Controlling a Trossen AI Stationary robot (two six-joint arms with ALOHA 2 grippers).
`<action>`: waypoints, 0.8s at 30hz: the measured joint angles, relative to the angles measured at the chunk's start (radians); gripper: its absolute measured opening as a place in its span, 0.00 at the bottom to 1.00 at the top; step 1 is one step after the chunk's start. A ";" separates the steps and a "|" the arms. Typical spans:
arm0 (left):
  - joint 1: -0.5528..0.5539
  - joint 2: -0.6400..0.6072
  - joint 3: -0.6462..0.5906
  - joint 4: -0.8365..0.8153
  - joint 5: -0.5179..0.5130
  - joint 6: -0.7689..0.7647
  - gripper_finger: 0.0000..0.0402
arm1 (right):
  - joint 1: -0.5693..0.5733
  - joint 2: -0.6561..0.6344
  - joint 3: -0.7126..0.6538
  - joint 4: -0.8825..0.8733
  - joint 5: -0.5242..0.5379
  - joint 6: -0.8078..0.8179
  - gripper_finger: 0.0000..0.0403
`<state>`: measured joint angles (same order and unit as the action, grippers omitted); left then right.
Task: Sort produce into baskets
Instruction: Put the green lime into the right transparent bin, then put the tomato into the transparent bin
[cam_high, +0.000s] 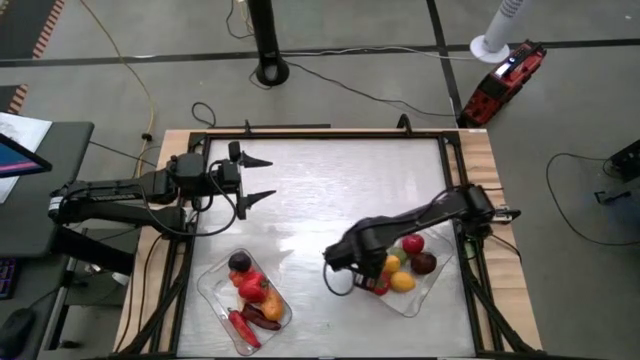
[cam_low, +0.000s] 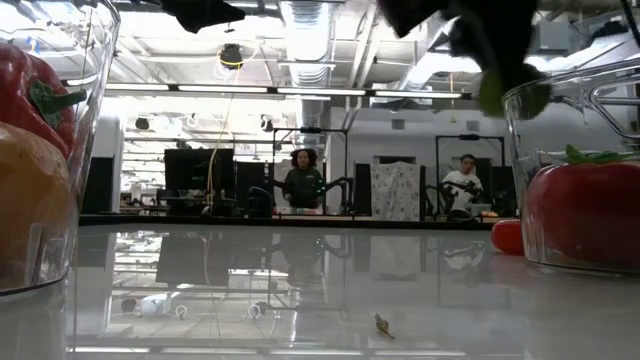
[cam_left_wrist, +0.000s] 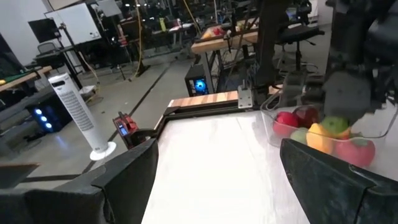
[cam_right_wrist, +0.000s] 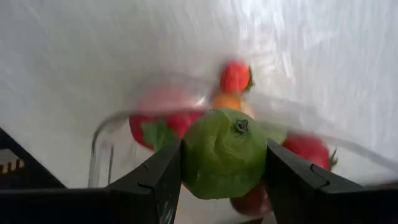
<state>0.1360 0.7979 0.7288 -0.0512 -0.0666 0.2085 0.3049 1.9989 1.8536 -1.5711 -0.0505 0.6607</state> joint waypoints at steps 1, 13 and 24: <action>0.000 0.000 0.000 0.000 0.000 0.000 0.81 | 0.013 -0.020 -0.018 0.000 0.000 0.024 0.54; 0.000 0.000 0.000 0.005 0.000 -0.009 0.81 | 0.146 -0.164 -0.247 0.001 -0.009 0.325 0.73; 0.000 0.000 0.000 0.024 0.000 -0.011 0.81 | 0.027 -0.163 -0.223 0.031 0.033 0.289 0.79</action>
<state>0.1360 0.7979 0.7288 -0.0270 -0.0662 0.1978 0.3318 1.8360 1.6310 -1.5397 -0.0171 0.9497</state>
